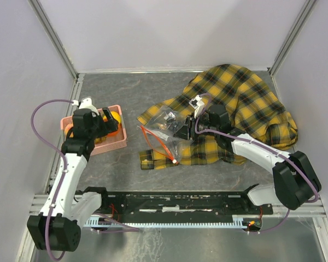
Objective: Open the zip-top bag and remove the fake food
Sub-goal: Pick up the fake fruit from the zipper food storage bag, then place the fake fruit in the bin.
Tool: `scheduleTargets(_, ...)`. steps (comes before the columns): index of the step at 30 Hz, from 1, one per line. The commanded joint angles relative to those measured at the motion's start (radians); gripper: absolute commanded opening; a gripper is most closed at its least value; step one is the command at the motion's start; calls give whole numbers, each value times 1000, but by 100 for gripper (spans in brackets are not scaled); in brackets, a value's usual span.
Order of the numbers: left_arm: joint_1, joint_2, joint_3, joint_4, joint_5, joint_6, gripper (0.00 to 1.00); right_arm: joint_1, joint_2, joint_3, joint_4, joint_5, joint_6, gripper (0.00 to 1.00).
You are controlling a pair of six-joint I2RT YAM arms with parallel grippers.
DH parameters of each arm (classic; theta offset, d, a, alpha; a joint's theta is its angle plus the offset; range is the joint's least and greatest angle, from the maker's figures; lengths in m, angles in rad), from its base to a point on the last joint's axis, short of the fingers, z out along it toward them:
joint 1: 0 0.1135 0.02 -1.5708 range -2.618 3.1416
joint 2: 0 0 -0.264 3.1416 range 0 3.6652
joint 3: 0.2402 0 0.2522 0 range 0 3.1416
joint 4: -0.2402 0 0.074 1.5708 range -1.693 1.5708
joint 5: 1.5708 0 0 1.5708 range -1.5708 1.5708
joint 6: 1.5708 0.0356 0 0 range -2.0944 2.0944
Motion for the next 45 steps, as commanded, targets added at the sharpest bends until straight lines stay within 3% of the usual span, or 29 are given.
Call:
scheduleTargets(1,93,36,48,107,62,31,31,-1,-39,-1,15,-13,-25,40)
scheduleTargets(11,291,141,38,226,60,-82,31,-1,-39,-5,17,-17,-28,40)
scheduleTargets(17,315,283,120,167,-55,-116,32,-1,-41,-8,17,-18,-27,40)
scheduleTargets(22,321,356,170,147,-67,-124,37,-1,-37,-9,21,-19,-25,40)
scheduleTargets(32,336,461,222,131,-19,-130,71,0,-43,-7,16,-19,-29,40)
scheduleTargets(37,358,492,245,105,-40,-168,99,-2,-43,-8,13,-20,-31,40)
scheduleTargets(45,360,469,256,82,-44,-157,99,-1,-45,-9,8,-18,-34,40)
